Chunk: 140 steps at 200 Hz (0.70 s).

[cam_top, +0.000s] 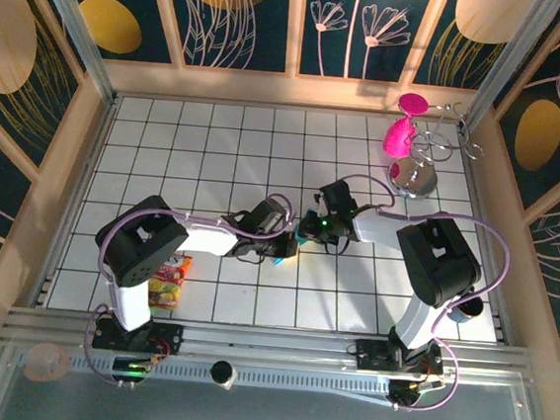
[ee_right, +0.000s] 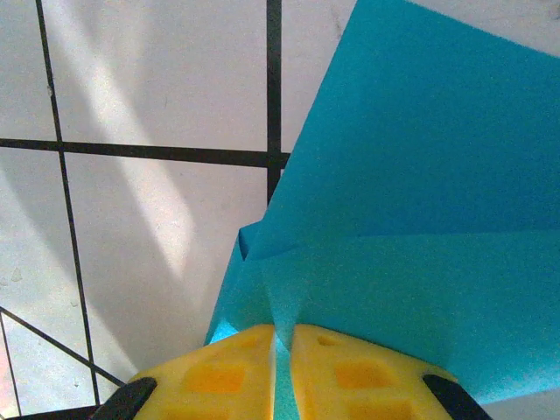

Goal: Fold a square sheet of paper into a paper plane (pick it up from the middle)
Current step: Fold the wing for the fifth time at the center of the table.

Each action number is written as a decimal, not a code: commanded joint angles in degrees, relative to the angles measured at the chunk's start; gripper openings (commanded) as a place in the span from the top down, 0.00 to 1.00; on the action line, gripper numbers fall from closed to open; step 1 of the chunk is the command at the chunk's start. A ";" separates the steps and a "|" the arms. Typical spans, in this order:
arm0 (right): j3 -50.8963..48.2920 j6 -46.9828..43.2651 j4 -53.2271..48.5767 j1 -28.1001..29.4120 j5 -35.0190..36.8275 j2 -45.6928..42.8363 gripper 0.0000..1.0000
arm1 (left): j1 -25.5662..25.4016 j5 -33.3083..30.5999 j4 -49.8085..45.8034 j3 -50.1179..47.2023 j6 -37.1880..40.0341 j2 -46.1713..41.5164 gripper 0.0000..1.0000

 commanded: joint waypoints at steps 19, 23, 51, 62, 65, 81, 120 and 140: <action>-1.16 -1.37 -6.10 -0.21 3.80 4.61 0.84 | 0.31 1.63 -0.47 -3.96 -0.04 -0.30 1.00; -1.10 -1.41 -6.21 -0.28 3.80 4.67 0.84 | 0.28 1.75 -0.45 -4.34 -0.13 -0.55 1.00; -0.81 -1.53 -6.32 -0.28 3.97 5.36 0.84 | 0.28 2.89 -1.87 -6.39 1.00 -2.18 1.00; -0.80 -1.46 -6.34 -0.24 4.15 5.55 0.84 | 0.24 3.20 -2.91 -6.94 1.98 -2.87 1.00; -0.80 -1.52 -6.32 -0.27 4.15 5.60 0.84 | 0.26 3.37 -3.09 -7.15 2.27 -3.08 1.00; -0.72 -1.47 -6.32 -0.24 4.24 5.92 0.84 | 0.18 3.87 -4.70 -7.75 3.96 -4.01 1.00; -0.46 -1.45 -6.51 -0.22 4.41 6.59 0.85 | 0.00 2.44 -11.33 -7.83 7.84 -4.83 1.00; -0.42 -1.45 -6.67 -0.25 4.50 6.44 0.85 | 0.00 1.48 -13.84 -8.79 8.40 -5.84 1.00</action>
